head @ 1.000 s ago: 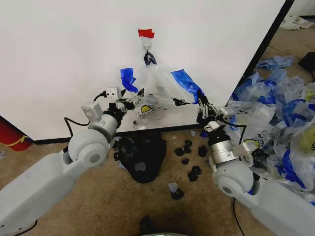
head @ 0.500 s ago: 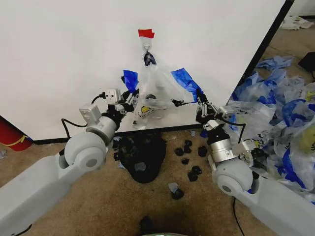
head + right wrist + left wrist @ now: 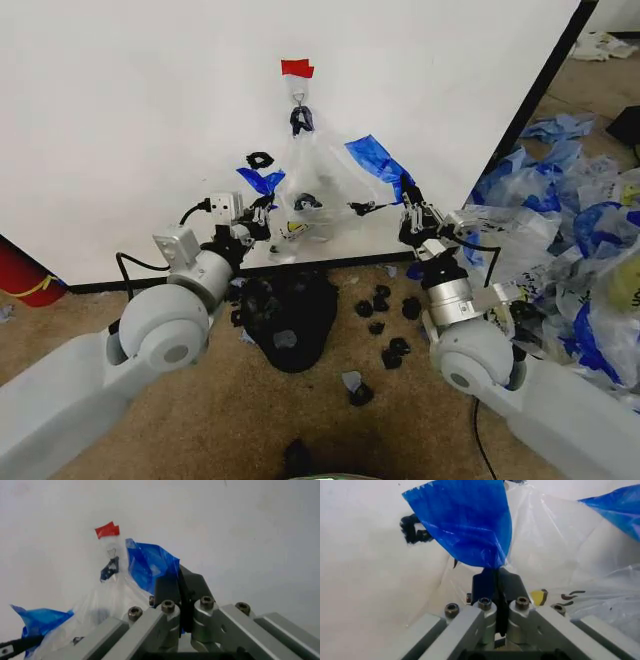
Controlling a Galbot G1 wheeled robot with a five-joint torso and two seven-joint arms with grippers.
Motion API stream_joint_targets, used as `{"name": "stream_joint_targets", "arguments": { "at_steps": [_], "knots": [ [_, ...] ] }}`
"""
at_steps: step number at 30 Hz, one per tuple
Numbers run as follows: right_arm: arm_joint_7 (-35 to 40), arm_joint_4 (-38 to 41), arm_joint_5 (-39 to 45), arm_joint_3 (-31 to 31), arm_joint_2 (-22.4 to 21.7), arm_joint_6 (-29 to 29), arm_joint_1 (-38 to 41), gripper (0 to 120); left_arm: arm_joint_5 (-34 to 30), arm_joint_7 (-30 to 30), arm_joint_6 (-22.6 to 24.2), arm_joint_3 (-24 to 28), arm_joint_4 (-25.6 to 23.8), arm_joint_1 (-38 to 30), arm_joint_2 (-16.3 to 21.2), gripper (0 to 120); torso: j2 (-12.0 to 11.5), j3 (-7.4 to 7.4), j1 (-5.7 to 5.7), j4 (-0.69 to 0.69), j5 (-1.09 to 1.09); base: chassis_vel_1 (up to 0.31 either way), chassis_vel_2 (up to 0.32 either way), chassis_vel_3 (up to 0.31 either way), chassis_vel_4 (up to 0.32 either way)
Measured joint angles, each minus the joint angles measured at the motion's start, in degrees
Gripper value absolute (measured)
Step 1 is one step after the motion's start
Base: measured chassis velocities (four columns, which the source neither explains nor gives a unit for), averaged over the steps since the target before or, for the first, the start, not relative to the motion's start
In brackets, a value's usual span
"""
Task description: Pick up the garbage bag from the wall and place it over the trash bin.
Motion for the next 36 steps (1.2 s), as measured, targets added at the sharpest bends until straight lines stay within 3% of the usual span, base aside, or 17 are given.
{"name": "stream_joint_targets", "arguments": {
  "at_steps": [16, 36],
  "knots": [
    [-0.96, 1.27, -2.83, 5.30, 0.18, 1.19, -9.85, 0, 2.36, -0.65, 0.11, -0.18, -1.26, 3.25, -0.92, 10, 0.00, 0.00, 0.00, -0.01, 0.00, 0.000, 0.000, 0.000, 0.000],
    [-0.99, 1.57, -3.37, 6.17, -0.02, 1.27, -10.71, 0, 5.77, -0.74, -0.33, -0.84, -2.09, 8.35, -1.37, 14, 0.00, 0.00, 0.00, 0.00, 0.00, 0.000, 0.000, 0.000, 0.000]
  ]
}}
